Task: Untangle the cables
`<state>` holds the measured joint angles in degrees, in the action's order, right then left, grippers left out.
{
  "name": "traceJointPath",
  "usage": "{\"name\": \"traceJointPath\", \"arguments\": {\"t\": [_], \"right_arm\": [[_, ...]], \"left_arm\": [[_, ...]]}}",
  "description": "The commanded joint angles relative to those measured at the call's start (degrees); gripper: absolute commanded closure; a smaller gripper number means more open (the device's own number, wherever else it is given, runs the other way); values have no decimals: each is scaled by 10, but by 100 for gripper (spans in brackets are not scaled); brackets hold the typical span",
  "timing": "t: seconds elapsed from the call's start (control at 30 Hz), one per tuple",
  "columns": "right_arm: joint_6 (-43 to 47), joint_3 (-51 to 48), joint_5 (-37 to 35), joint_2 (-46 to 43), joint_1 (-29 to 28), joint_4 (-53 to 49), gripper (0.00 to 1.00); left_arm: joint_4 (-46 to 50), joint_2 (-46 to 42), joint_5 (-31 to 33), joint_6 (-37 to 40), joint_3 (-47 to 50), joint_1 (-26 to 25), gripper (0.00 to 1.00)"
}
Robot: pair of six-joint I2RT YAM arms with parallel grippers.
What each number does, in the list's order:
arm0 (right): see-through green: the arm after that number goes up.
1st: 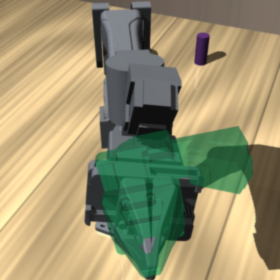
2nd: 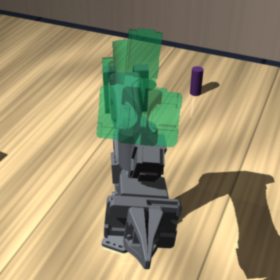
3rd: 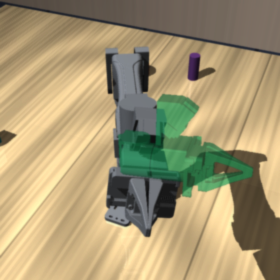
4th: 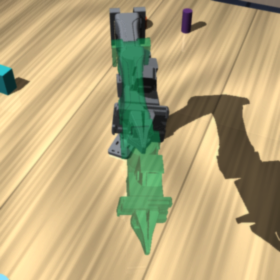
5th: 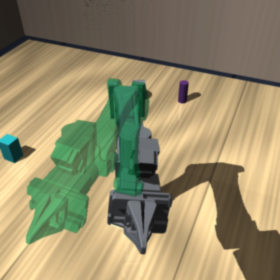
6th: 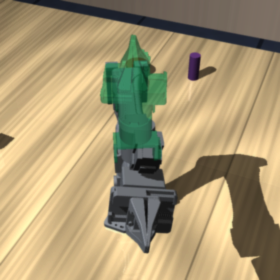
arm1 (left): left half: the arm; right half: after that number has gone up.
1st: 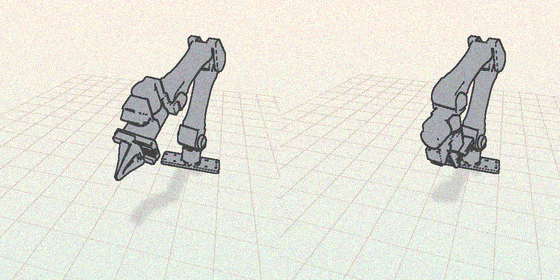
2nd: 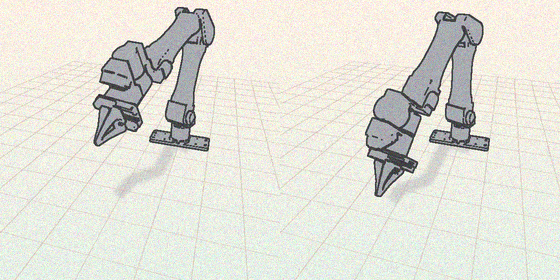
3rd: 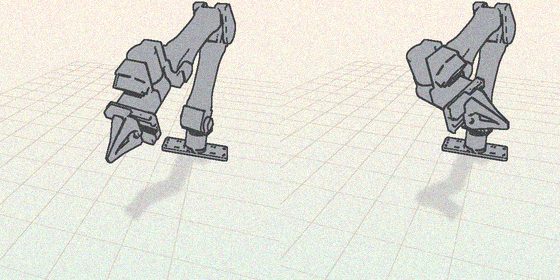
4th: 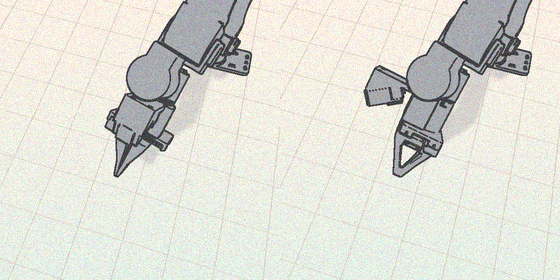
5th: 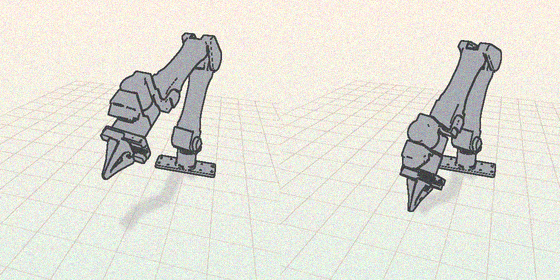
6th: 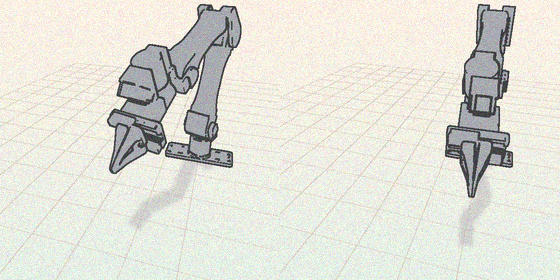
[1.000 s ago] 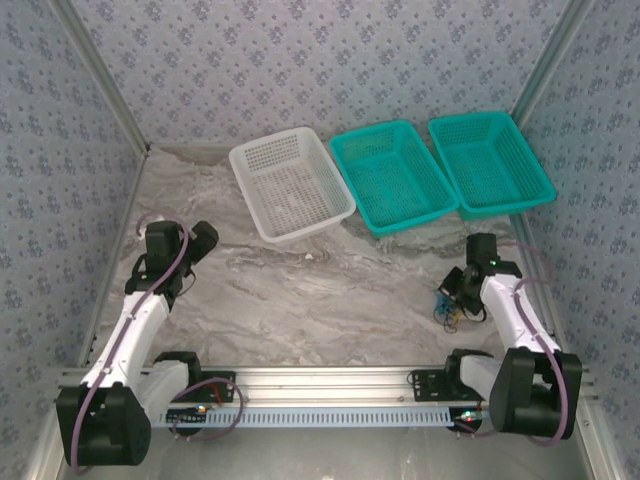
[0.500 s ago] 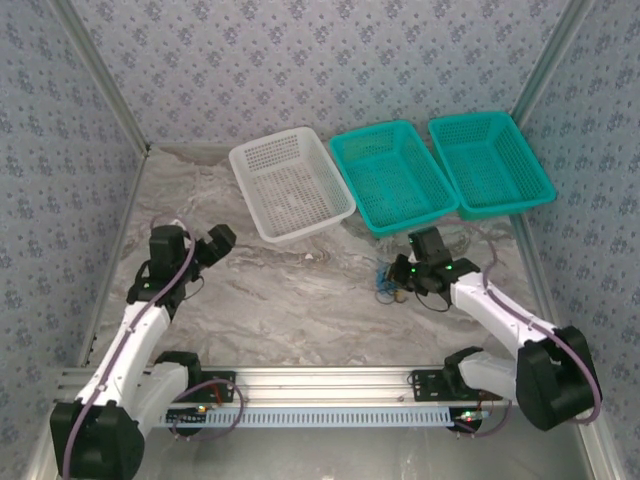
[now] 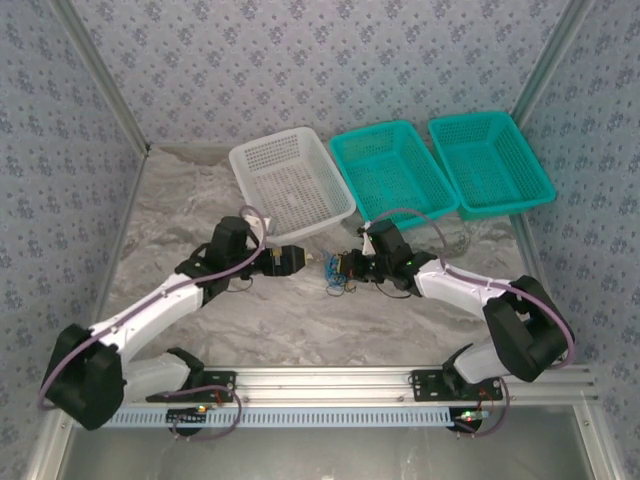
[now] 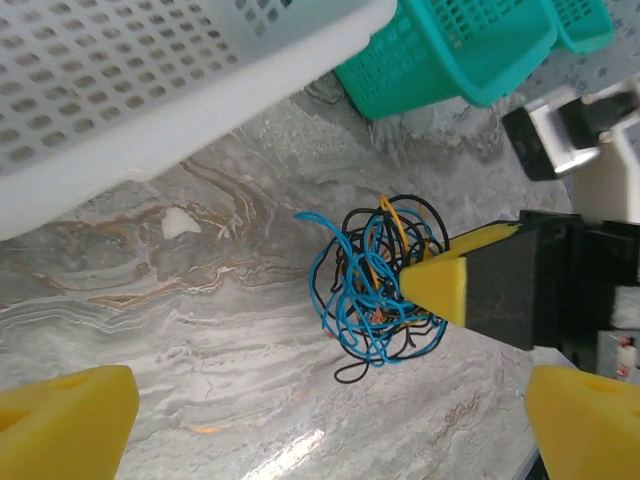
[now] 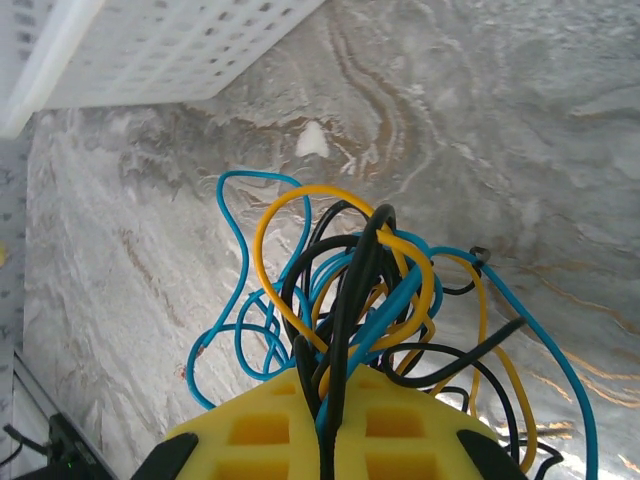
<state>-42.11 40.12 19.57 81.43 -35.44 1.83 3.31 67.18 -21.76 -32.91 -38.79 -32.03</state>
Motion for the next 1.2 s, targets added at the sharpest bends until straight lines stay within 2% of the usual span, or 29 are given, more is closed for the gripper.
{"name": "traceJointPath", "arguments": {"t": [0.0, 0.23, 0.3, 0.43, 0.8, 1.17], "right_arm": [[63, 2, 26, -11, -5, 31, 100], [138, -29, 16, -19, -10, 65, 99], [148, -36, 5, -22, -13, 72, 99], [149, -52, -10, -33, -18, 103, 99], [186, -68, -66, -66, -56, 120, 99], [192, -76, -82, -81, -69, 118, 99]], "left_arm": [[-54, 40, -18, -57, -27, -5, 4], [-65, 120, -43, -127, -70, -25, 16], [-74, 132, -46, -148, -76, -31, 17], [-41, 155, -30, -174, -95, -38, 26], [89, 179, 33, -175, -155, -61, 41], [66, 188, 39, -202, -142, -62, 61]]}}
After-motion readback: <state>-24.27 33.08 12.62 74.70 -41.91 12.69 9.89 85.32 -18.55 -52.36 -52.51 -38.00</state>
